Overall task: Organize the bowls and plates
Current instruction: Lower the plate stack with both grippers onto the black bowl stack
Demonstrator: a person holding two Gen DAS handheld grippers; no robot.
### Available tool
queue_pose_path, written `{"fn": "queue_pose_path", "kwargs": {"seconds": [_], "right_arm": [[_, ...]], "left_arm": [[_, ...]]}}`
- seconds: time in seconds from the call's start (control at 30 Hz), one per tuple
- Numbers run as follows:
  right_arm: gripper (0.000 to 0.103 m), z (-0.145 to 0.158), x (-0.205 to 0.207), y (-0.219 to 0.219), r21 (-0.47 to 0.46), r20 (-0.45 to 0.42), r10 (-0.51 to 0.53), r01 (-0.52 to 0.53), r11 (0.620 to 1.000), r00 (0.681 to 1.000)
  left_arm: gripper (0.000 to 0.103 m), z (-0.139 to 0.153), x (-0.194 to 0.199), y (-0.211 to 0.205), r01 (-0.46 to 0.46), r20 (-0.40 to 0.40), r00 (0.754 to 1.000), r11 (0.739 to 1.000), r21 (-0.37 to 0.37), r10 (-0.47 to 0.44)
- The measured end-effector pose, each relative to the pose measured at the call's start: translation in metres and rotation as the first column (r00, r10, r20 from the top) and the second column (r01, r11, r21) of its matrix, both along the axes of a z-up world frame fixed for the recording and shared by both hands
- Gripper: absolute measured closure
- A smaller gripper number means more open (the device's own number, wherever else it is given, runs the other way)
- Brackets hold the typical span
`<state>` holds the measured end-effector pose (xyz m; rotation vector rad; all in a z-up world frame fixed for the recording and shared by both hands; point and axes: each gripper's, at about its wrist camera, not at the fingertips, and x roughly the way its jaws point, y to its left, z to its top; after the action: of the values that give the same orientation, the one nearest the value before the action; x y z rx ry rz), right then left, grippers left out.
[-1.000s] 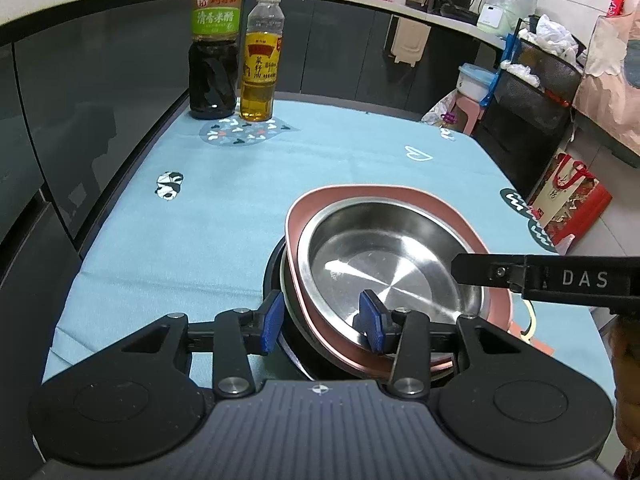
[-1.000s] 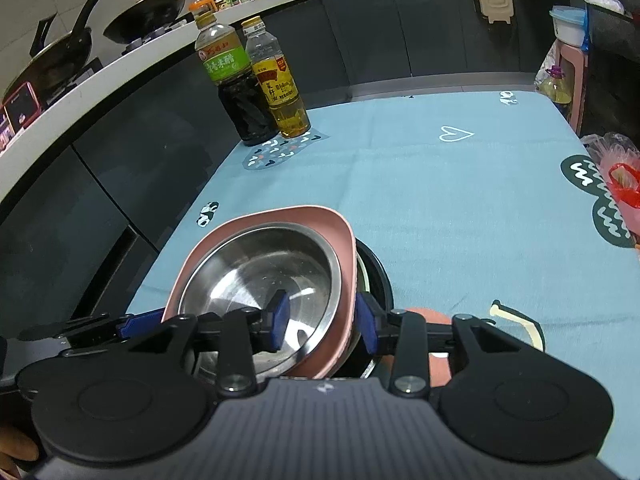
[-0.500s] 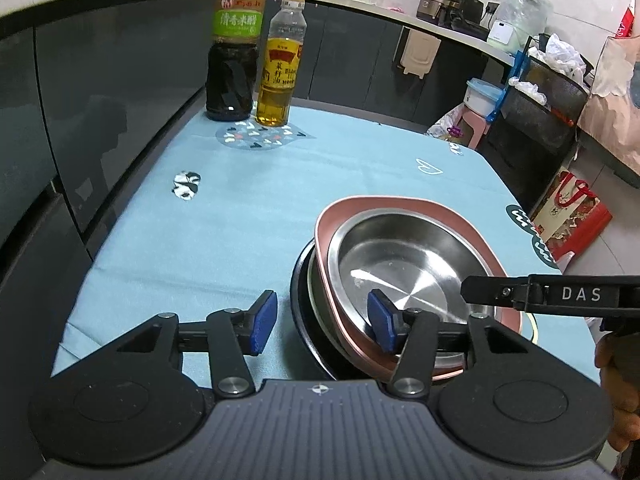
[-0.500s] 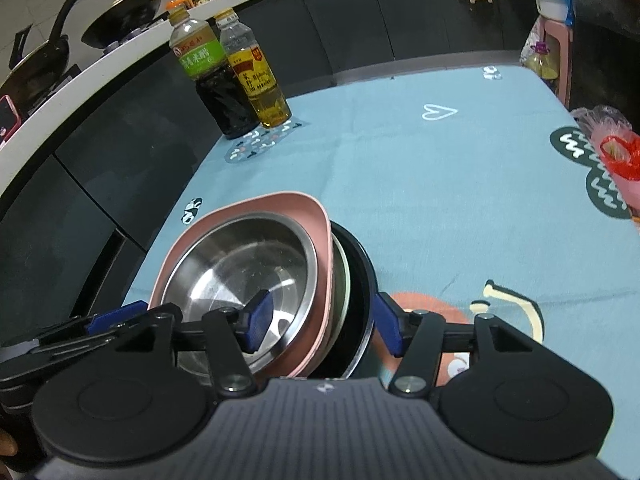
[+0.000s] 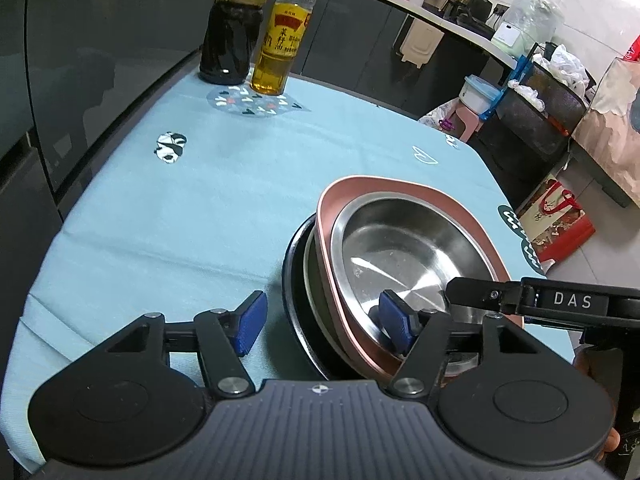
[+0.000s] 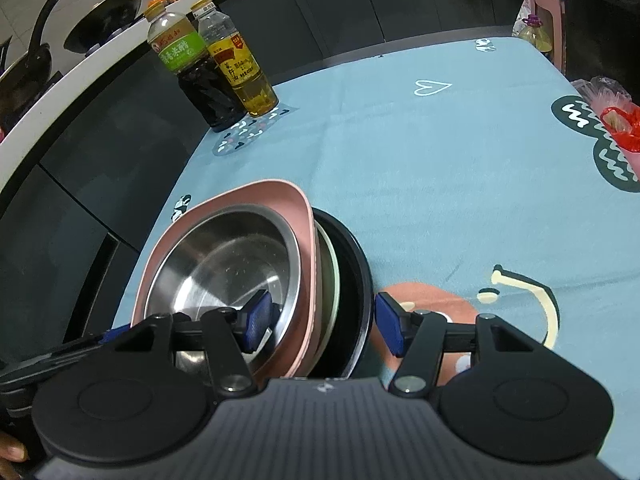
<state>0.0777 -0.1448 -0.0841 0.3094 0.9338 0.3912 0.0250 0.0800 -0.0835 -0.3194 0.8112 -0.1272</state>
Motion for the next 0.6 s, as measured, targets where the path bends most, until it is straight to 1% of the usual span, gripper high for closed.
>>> {"fn": "queue_pose_path", "kwargs": {"seconds": [0.1,0.37,0.43,0.47,0.53,0.6], "right_arm": [[0.063,-0.001,0.001,-0.001,0.007,-0.001,0.001,-0.001,1.000,1.000],[0.062,-0.002,-0.003,-0.008,0.043,-0.028,0.007,-0.006,0.999,1.000],[0.062,-0.001,-0.005,-0.005,0.032,-0.022,0.016,-0.015,0.999,1.000],[0.062,0.000,-0.007,-0.002,0.023,-0.017,0.023,-0.022,0.999,1.000],[0.065,0.002,-0.009,0.004,-0.003,0.006,0.004,-0.004,1.000,1.000],[0.065,0.004,-0.011,0.007,-0.021,0.023,-0.007,0.007,1.000,1.000]], "left_arm": [[0.040,-0.002,0.001,0.000,0.001,-0.004,1.000,1.000,-0.014,-0.001],[0.040,-0.003,-0.001,0.001,0.018,-0.009,1.000,0.999,-0.039,-0.018],[0.047,-0.003,-0.001,-0.001,0.034,-0.006,0.999,0.998,-0.057,-0.035],[0.047,-0.002,-0.002,-0.003,0.030,-0.006,1.000,0.998,-0.047,-0.030],[0.047,0.000,-0.003,-0.006,0.023,-0.005,1.000,0.999,-0.029,-0.023],[0.047,0.001,-0.002,-0.007,0.019,-0.009,1.000,0.999,-0.026,-0.019]]}}
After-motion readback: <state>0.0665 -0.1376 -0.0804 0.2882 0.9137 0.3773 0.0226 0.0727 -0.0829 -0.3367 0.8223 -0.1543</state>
